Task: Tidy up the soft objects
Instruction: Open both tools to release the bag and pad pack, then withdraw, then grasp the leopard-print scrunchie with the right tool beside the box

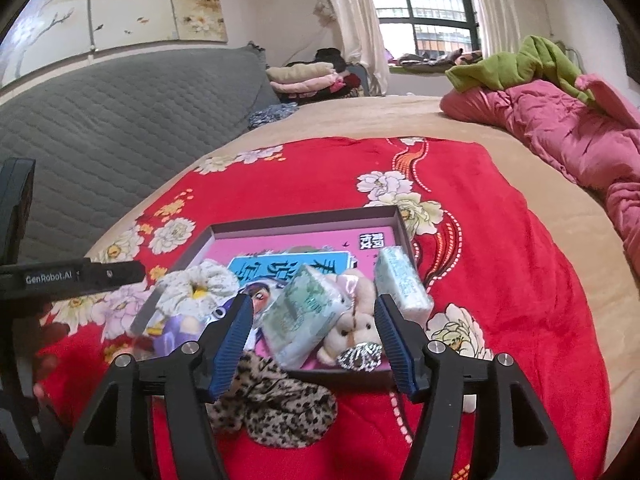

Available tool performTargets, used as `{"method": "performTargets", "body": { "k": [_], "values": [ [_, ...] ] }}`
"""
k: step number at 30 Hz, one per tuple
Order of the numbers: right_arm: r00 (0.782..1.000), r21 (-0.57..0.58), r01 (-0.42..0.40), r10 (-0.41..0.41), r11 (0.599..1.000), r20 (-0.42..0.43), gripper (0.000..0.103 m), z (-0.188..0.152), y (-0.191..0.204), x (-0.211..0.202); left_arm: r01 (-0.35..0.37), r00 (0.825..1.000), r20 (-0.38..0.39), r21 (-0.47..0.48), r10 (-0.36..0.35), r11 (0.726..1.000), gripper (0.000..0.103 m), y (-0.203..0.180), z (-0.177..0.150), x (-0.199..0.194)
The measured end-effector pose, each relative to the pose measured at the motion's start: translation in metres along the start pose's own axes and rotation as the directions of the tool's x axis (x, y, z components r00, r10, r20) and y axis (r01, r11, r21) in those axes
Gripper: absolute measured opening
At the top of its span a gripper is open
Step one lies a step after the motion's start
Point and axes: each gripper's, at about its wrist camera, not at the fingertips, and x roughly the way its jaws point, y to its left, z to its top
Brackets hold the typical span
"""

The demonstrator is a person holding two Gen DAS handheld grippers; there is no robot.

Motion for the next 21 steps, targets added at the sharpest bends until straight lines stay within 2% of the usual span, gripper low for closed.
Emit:
{"method": "performTargets", "body": {
  "k": [7,13,21],
  "values": [
    [0.999,-0.013,-0.033,0.032,0.999,-0.033,0.066,-0.011,0.013,-0.01,-0.015,1.0,-0.005,-0.001,0.015,1.0,0.059,0.009,-0.016,-0.017],
    [0.996,-0.05,-0.044,0.041,0.998,-0.073,0.066,-0.025,0.028,-0.016,-0.016,1.0,-0.023,0.038,0.017,0.999,0.059,0.007,-0.034,-0.026],
    [0.992,-0.044,-0.048,0.043,0.998,-0.116,0.067,-0.039,0.035,-0.014,-0.072,0.994,-0.08,0.049,0.075,0.996,0.059,0.029,-0.065,-0.018]
  ]
}}
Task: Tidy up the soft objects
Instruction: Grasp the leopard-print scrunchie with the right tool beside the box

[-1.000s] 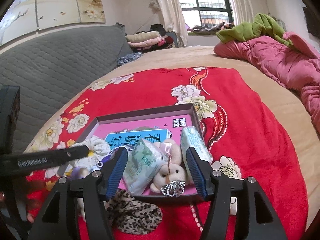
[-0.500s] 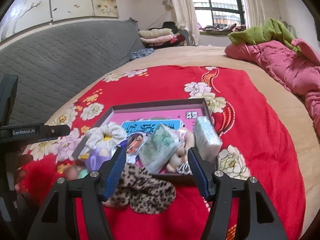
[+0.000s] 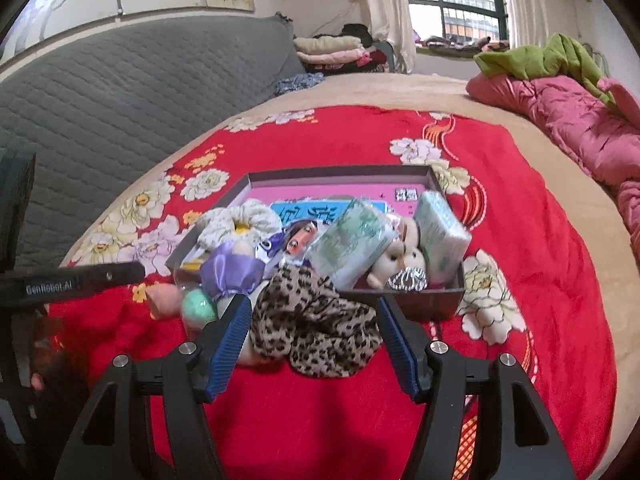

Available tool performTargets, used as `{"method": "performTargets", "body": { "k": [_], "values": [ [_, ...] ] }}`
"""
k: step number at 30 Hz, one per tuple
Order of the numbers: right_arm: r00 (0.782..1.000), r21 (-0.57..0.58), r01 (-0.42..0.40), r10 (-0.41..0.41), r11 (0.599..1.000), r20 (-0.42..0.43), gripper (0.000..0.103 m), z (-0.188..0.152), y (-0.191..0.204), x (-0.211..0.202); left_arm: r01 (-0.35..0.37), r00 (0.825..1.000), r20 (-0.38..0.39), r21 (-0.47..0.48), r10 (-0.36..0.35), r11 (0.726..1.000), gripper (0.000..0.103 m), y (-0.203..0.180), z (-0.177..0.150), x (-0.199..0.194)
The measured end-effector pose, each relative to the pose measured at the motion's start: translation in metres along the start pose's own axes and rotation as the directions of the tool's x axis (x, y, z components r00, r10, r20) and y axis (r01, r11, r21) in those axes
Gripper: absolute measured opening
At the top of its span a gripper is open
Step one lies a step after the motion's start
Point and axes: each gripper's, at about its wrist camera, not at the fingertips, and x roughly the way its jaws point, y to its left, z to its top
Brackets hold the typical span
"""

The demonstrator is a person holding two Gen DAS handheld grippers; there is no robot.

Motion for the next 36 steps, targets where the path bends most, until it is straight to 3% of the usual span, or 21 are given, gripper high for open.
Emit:
{"method": "performTargets", "body": {
  "k": [6,14,18,19,21,23,27,30,36],
  "values": [
    [0.999,0.053,-0.034,0.036,0.998,-0.041,0.067,-0.004,0.0,0.014,-0.026,0.999,-0.025,-0.022,0.025,0.999,0.059,0.011,-0.01,0.019],
    [0.996,0.079,-0.046,0.051,0.996,-0.067,0.067,-0.005,0.005,0.041,0.002,1.0,-0.03,-0.021,-0.002,1.0,0.059,0.014,-0.012,0.032],
    [0.998,0.064,0.001,0.003,0.998,-0.063,0.066,-0.004,0.004,0.052,-0.006,0.999,-0.038,-0.025,0.005,1.0,0.059,0.018,-0.01,0.041],
    [0.998,0.068,0.007,-0.003,0.998,-0.059,0.064,-0.004,0.002,0.054,0.0,0.999,-0.037,-0.028,-0.001,1.0,0.059,0.02,-0.009,0.043],
    [0.998,0.062,0.027,-0.023,0.998,-0.062,0.043,-0.003,-0.002,0.057,0.013,0.999,-0.03,-0.021,-0.014,1.0,0.059,0.02,-0.008,0.046],
    [0.998,0.053,0.035,-0.032,0.998,-0.055,0.033,-0.004,-0.005,0.057,0.022,0.999,-0.029,-0.015,-0.022,1.0,0.059,0.02,-0.008,0.049],
    [0.999,0.038,0.022,-0.02,0.999,-0.045,0.019,-0.003,-0.008,0.055,0.052,0.998,-0.029,-0.014,-0.053,0.999,0.054,0.018,-0.006,0.055],
    [0.999,0.031,0.007,-0.005,0.999,-0.039,0.012,-0.003,-0.007,0.051,0.098,0.995,-0.029,-0.01,-0.098,0.995,0.039,0.015,-0.005,0.058],
    [1.0,0.034,-0.001,0.001,0.999,-0.01,0.01,0.001,-0.01,0.037,0.123,0.992,-0.024,-0.033,-0.124,0.992,0.037,0.019,-0.006,0.058]
  ]
}}
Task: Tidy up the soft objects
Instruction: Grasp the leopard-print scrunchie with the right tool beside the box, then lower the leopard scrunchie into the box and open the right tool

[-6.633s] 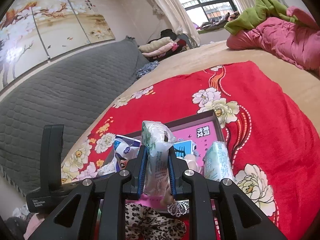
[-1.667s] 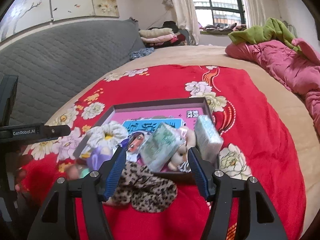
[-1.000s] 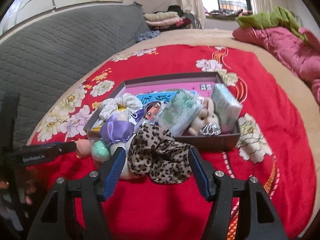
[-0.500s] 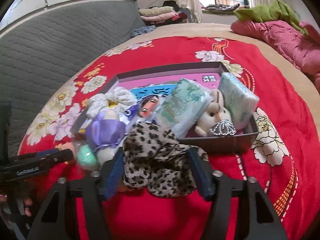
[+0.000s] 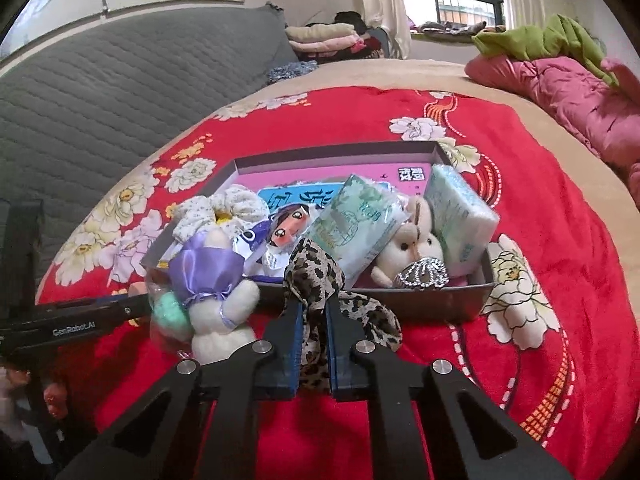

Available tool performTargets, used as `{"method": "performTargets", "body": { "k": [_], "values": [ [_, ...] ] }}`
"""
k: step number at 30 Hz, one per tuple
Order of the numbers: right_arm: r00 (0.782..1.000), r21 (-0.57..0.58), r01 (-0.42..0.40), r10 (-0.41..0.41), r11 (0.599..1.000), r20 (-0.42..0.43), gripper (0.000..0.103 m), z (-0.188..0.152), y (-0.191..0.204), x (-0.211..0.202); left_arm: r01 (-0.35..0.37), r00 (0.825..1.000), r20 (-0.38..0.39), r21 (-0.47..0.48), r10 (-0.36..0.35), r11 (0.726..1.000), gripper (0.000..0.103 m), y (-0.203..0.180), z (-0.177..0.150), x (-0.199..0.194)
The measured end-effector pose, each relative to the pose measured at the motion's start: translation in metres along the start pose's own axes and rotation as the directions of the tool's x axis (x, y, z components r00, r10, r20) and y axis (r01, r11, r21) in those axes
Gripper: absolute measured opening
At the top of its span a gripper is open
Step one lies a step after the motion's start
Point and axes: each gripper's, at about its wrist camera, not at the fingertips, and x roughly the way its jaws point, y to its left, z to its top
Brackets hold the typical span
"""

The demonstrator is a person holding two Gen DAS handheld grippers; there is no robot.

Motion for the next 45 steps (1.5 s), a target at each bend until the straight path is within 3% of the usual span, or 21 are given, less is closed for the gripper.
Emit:
{"method": "performTargets", "body": {
  "k": [16,24,34,45],
  "values": [
    [0.991,0.016,-0.024,0.022,1.0,0.133,0.01,0.027,-0.006,-0.044,0.019,0.989,0.147,0.019,-0.021,1.0,0.037,-0.021,0.019,-0.059],
    [0.981,0.025,-0.034,0.028,0.999,0.192,0.01,0.045,-0.007,-0.05,0.008,0.982,0.189,0.035,-0.015,0.999,0.037,-0.034,0.04,-0.061],
    [0.973,0.018,-0.049,0.044,0.999,0.226,0.01,0.061,-0.004,-0.045,-0.021,0.984,0.179,0.054,0.011,0.998,0.037,-0.04,0.054,-0.039],
    [0.982,-0.005,-0.057,0.057,0.998,0.18,0.01,0.068,0.003,-0.009,-0.042,0.992,0.123,0.049,0.036,0.998,0.037,-0.031,0.055,-0.006]
  ]
}}
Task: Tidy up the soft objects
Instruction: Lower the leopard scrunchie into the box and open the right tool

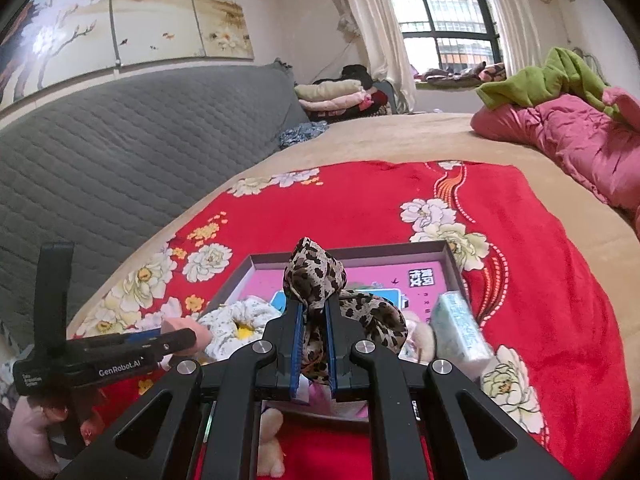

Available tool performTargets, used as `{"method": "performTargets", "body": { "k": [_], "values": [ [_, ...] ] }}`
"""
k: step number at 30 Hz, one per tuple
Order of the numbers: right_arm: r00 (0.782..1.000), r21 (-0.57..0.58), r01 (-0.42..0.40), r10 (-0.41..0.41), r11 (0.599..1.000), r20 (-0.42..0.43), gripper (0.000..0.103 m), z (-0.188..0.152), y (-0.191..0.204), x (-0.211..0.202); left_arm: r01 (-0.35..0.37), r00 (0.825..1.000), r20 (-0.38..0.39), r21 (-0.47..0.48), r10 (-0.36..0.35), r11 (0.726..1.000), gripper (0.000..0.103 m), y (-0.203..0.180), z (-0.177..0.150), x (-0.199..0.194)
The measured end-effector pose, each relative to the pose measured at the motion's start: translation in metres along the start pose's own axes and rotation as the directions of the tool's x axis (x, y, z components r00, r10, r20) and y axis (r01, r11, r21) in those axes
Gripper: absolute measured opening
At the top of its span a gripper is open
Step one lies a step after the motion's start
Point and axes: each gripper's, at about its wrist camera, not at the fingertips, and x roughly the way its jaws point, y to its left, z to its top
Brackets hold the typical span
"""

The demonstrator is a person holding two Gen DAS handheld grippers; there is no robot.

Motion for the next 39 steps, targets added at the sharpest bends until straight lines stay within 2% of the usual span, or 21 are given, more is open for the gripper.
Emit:
{"method": "performTargets", "body": {
  "k": [5,17,19,21,25,28,33,39],
  "values": [
    [0.998,-0.004,-0.023,0.023,1.0,-0.057,0.01,-0.009,0.002,0.023,0.0,1.0,-0.015,0.005,0.0,1.0,0.037,0.001,-0.002,0.008],
    [0.995,-0.01,-0.006,0.005,1.0,-0.105,0.014,-0.024,0.002,0.047,-0.006,1.0,-0.017,0.015,0.006,1.0,0.037,0.002,-0.002,0.01],
    [0.994,-0.013,-0.007,0.006,1.0,-0.105,0.019,-0.024,0.002,0.047,-0.009,1.0,-0.016,0.015,0.009,1.0,0.037,0.002,-0.002,0.01],
    [0.995,-0.018,-0.001,-0.001,1.0,-0.102,0.028,-0.024,0.004,0.046,-0.011,1.0,-0.016,0.017,0.012,1.0,0.037,0.001,-0.002,0.01],
    [0.995,-0.032,-0.008,0.005,0.999,-0.097,0.03,-0.024,0.007,0.044,-0.015,1.0,-0.017,0.019,0.015,1.0,0.038,0.001,-0.001,0.012],
    [0.996,-0.035,-0.017,0.014,0.999,-0.093,0.035,-0.023,0.008,0.041,-0.018,1.0,-0.018,0.022,0.018,1.0,0.038,0.001,-0.002,0.012],
    [0.998,-0.043,-0.02,0.018,0.999,-0.063,0.051,-0.019,0.01,0.031,-0.019,1.0,-0.021,0.023,0.019,1.0,0.039,-0.001,-0.001,0.01],
    [0.999,-0.051,-0.008,0.006,0.999,-0.036,0.055,-0.015,0.01,0.019,-0.022,1.0,-0.021,0.022,0.023,1.0,0.039,-0.002,-0.001,0.008]
  ]
}}
